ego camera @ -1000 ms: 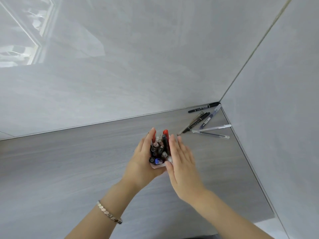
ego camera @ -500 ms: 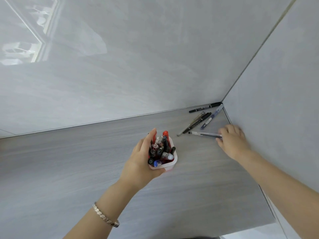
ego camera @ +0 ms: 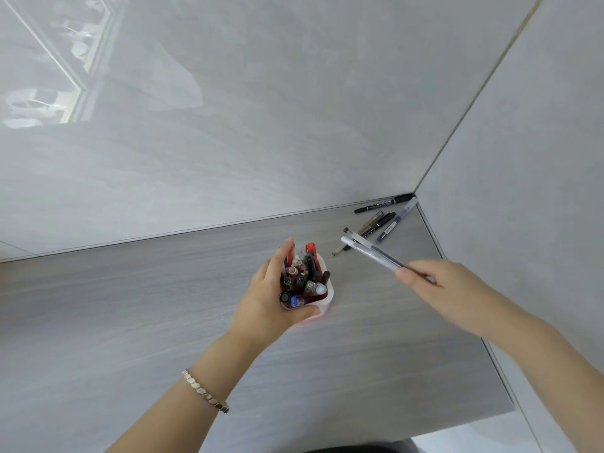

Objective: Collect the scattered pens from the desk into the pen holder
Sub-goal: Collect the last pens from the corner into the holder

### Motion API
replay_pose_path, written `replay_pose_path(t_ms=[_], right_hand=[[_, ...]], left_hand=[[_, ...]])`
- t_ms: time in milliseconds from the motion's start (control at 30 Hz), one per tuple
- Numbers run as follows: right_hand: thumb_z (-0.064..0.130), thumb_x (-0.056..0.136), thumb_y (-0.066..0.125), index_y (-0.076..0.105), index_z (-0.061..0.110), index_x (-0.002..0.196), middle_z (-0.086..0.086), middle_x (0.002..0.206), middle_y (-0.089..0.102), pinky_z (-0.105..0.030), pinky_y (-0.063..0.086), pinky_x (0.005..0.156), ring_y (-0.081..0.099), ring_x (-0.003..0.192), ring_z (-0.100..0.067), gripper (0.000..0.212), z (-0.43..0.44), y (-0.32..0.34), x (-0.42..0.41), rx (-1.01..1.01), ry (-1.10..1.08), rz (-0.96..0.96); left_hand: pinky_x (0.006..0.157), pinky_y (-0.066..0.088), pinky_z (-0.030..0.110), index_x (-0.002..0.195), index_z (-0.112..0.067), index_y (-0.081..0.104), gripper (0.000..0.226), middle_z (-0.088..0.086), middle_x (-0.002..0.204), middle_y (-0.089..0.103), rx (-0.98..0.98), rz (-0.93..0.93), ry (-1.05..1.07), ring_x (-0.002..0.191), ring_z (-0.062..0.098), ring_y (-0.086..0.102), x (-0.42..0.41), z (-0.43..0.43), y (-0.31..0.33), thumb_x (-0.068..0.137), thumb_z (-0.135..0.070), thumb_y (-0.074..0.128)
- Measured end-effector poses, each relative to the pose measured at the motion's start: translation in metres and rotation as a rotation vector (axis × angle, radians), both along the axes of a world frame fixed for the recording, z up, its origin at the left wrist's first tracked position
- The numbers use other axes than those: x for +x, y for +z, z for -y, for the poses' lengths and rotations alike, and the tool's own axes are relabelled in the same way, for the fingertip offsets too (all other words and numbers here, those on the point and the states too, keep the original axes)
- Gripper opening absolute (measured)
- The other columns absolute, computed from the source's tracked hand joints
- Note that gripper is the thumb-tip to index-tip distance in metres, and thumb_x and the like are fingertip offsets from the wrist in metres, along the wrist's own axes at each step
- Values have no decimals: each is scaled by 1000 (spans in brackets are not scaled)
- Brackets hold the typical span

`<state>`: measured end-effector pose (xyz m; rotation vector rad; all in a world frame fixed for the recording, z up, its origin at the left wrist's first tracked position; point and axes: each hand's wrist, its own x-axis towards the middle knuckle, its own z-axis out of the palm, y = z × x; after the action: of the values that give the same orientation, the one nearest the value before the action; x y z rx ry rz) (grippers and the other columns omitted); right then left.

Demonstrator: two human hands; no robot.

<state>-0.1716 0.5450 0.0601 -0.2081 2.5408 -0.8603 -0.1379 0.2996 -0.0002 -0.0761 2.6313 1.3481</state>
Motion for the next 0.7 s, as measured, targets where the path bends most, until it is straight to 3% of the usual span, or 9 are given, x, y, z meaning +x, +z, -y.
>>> replay_pose_path(t_ms=[133,300,367,433,500,567,600,700], right_hand=[[35,91,49,59,11,74,1,59,41,-29,28,57,35,55,-14,31,15,23,-3,122,108,73],[30,90,48,40,19,50,1,52,39,-29,27,51,36,52,-16,42,52,27,-17,368,330,116],[27,89,51,48,18,52,-3,55,44,-29,30,51,40,53,-18,38,69,28,-24,386,368,126],[22,84,60,67,18,73,-4,74,63,-27,41,61,52,61,-17,14,82,26,-31,264,292,99],[14,78,67,70,16,90,-1,87,69,-25,47,68,56,61,-10,12,90,21,-33,60,114,1],[13,78,68,68,19,84,3,76,68,-26,51,67,59,55,-6,8,95,10,-27,-124,-34,-137],[16,82,64,67,18,84,2,75,68,-27,51,67,63,59,-11,5,98,3,-20,-155,-74,-240],[28,94,40,67,10,100,-6,93,72,-24,42,77,60,85,-22,33,99,-25,-2,-69,-45,-648]], left_hand=[[90,32,20,136,-40,14,102,-19,120,33,23,-4,-4,113,0,34,1,1,-1,62,-24,82],[91,31,20,139,-36,15,102,-19,122,33,37,-17,1,113,0,33,2,0,0,62,-25,81],[92,31,20,139,-35,15,101,-18,122,33,44,-17,2,116,2,35,2,0,0,62,-24,81],[92,31,20,139,-36,14,103,-19,123,32,48,-11,2,120,7,37,2,0,-1,62,-23,81],[92,31,19,139,-36,14,104,-19,123,32,55,-13,9,122,8,38,2,0,-2,61,-23,82],[92,31,20,139,-36,14,103,-18,123,33,63,-19,12,122,8,38,3,1,-3,61,-24,81],[92,31,20,139,-36,14,103,-18,122,34,64,-24,12,121,8,39,3,1,-4,61,-24,81],[92,32,19,139,-34,15,103,-17,122,34,62,-36,11,122,9,39,3,1,-5,61,-22,82]])
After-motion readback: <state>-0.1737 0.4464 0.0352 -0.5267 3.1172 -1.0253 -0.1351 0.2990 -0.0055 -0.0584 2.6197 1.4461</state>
